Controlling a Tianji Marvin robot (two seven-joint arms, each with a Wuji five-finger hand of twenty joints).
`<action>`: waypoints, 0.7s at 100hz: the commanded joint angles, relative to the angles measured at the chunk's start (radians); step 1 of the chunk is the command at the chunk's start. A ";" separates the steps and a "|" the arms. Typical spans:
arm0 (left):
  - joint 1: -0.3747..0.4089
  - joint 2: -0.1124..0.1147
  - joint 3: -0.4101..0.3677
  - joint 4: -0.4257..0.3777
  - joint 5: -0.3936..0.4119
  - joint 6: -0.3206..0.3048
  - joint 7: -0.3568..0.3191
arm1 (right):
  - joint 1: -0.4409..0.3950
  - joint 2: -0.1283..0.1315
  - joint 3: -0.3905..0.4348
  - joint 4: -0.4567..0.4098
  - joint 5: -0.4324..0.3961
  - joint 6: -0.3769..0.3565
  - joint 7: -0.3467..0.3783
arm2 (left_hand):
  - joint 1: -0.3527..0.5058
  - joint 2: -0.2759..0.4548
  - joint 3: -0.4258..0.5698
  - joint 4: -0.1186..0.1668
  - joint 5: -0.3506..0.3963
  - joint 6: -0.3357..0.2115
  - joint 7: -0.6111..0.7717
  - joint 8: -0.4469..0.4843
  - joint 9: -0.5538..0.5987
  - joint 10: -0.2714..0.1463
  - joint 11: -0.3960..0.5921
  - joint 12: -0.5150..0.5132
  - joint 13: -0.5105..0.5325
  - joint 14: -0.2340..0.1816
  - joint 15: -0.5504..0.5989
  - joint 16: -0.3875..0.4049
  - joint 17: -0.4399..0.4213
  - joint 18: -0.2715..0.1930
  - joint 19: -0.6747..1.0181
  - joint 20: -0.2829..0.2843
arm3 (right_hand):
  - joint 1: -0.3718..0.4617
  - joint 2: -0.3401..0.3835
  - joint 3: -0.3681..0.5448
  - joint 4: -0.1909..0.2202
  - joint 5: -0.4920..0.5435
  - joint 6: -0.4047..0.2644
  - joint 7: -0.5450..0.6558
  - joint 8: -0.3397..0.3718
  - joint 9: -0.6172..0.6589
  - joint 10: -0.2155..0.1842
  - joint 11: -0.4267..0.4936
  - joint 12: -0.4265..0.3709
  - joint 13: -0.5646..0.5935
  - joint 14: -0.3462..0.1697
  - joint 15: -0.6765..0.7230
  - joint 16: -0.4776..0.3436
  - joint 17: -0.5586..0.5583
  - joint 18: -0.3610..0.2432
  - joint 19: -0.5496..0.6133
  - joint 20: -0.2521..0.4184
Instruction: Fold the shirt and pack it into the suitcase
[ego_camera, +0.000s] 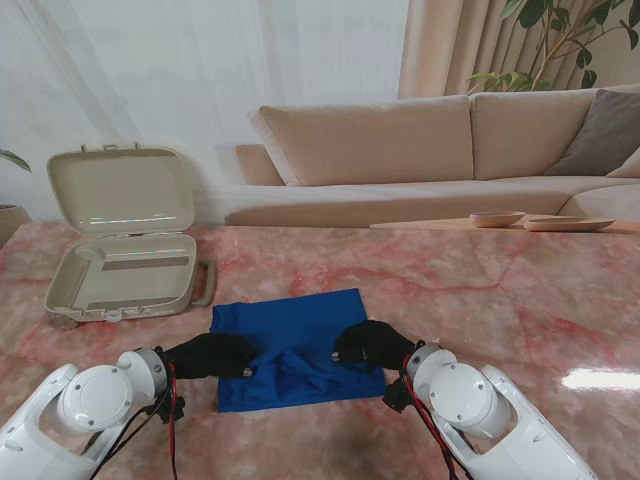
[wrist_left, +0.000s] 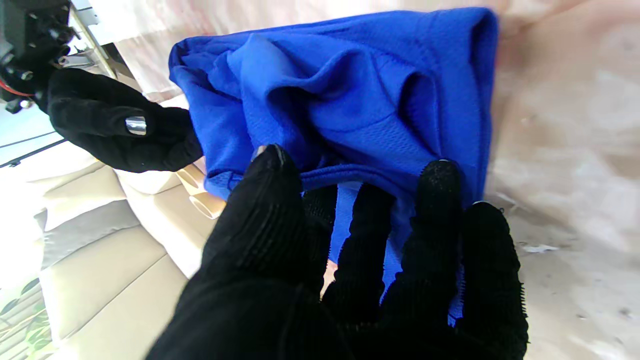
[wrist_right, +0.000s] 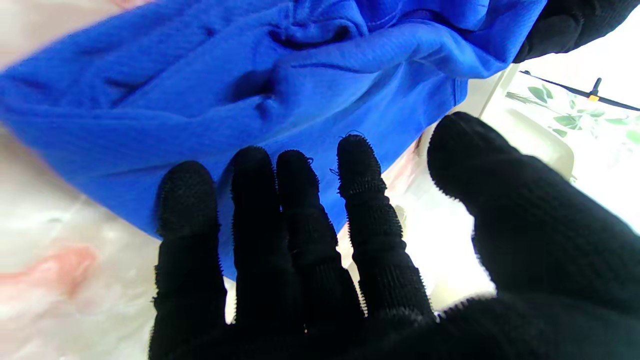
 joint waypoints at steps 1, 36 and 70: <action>0.016 0.006 -0.002 0.009 0.013 0.010 -0.003 | -0.019 0.007 0.007 0.016 -0.002 0.013 0.017 | 0.004 0.032 -0.038 0.014 0.007 -0.017 0.008 0.003 0.003 0.007 -0.001 -0.005 -0.004 0.016 -0.019 -0.011 -0.014 0.013 -0.017 -0.001 | -0.018 0.015 -0.019 0.016 0.006 -0.026 0.020 -0.006 -0.008 -0.025 0.016 -0.005 -0.025 -0.016 0.011 -0.020 -0.009 -0.012 -0.003 -0.010; 0.034 0.007 -0.025 0.010 0.045 0.024 -0.005 | -0.016 0.014 0.021 0.040 -0.033 0.021 0.038 | 0.009 0.026 -0.037 0.014 0.009 -0.019 0.018 0.003 -0.002 0.002 -0.003 -0.007 -0.026 0.014 -0.037 -0.019 -0.030 0.011 -0.030 -0.006 | -0.025 0.005 -0.015 0.017 0.013 -0.031 0.031 -0.015 0.004 -0.028 0.018 -0.003 -0.013 -0.012 0.017 -0.017 -0.005 -0.010 0.001 -0.006; 0.074 0.005 -0.083 -0.055 0.074 0.047 0.000 | -0.030 0.015 0.048 0.005 -0.059 0.020 0.030 | 0.009 0.026 -0.038 0.013 0.011 -0.018 0.018 0.000 -0.008 0.002 -0.019 -0.018 -0.045 0.016 -0.073 -0.044 -0.047 0.012 -0.062 -0.022 | -0.033 -0.011 0.006 0.010 0.026 -0.033 0.041 -0.022 0.025 -0.028 0.023 0.002 0.006 -0.007 0.027 -0.012 0.005 -0.006 0.010 -0.004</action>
